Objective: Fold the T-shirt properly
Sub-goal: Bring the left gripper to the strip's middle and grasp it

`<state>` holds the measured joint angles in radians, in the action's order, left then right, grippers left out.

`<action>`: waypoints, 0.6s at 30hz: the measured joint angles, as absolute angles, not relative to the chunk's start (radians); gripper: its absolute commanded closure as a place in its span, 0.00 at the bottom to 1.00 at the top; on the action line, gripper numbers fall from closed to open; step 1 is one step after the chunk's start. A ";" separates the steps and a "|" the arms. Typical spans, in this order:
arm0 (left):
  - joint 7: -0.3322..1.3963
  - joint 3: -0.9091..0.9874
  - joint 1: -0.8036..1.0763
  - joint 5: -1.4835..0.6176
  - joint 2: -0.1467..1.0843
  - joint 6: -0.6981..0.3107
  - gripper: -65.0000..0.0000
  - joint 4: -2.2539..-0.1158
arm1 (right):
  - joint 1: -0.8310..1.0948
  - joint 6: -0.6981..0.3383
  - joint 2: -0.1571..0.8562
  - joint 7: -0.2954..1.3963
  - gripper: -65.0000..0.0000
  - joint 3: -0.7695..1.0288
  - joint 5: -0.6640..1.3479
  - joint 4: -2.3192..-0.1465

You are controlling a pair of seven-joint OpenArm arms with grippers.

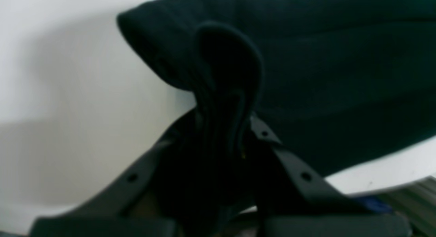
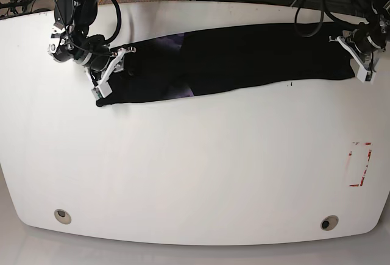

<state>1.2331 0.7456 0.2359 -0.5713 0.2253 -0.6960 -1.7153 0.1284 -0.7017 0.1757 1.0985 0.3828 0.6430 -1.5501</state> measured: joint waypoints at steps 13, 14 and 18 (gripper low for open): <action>1.354 0.568 0.230 -0.570 0.094 -0.697 0.94 -1.959 | 0.131 -0.704 0.163 1.077 0.70 0.378 0.617 -1.557; 1.355 0.545 0.227 -0.569 0.074 -0.697 0.94 -1.959 | 0.131 -0.704 0.163 1.076 0.70 0.379 0.617 -1.557; 1.364 0.487 0.202 -0.562 0.011 -0.698 0.94 -1.958 | 0.131 -0.704 0.163 1.076 0.70 0.378 0.617 -1.558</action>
